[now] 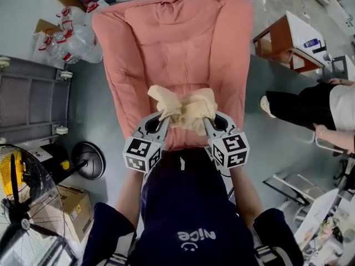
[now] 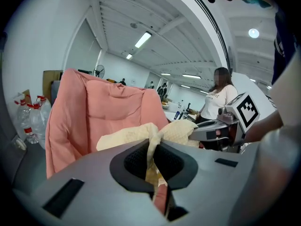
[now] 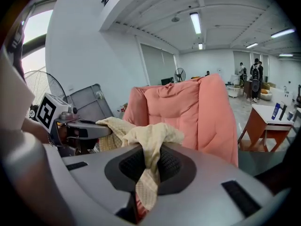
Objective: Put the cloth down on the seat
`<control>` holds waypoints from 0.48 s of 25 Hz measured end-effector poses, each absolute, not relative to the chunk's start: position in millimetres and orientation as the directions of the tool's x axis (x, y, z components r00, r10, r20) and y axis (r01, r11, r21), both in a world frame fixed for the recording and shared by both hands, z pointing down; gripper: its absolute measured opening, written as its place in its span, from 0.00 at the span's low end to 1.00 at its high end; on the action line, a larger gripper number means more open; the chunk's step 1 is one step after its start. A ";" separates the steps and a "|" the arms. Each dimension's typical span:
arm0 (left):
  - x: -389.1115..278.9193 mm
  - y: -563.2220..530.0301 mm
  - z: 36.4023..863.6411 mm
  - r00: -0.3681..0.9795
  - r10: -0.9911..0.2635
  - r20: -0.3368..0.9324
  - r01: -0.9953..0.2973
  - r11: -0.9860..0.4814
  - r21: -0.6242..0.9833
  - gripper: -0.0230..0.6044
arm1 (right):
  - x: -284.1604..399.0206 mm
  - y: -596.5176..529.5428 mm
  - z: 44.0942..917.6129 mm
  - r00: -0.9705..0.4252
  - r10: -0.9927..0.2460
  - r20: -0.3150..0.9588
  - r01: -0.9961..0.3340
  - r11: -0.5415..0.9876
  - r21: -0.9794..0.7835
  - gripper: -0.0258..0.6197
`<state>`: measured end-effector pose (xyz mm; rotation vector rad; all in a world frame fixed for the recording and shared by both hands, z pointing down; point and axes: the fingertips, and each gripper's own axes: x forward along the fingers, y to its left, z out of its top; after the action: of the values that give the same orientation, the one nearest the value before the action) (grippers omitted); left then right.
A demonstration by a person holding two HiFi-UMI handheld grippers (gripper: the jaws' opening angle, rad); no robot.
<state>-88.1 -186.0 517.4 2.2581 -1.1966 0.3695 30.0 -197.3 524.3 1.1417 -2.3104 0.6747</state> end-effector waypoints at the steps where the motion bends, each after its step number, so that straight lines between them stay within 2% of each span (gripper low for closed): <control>1: -87.6 -188.4 523.4 0.559 -0.670 0.488 -0.829 -0.444 0.340 0.09 | 31.4 -199.1 530.8 -0.542 -0.576 0.612 -0.817 0.533 -0.222 0.14; 12: -78.6 -196.3 596.6 0.535 -0.599 0.596 -0.845 -0.390 0.367 0.09 | 41.2 -210.1 605.5 -0.516 -0.495 0.699 -0.822 0.515 -0.243 0.14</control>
<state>-78.6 -196.3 596.6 2.1268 -1.1627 0.4902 41.2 -210.1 605.5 1.0712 -2.1990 0.7664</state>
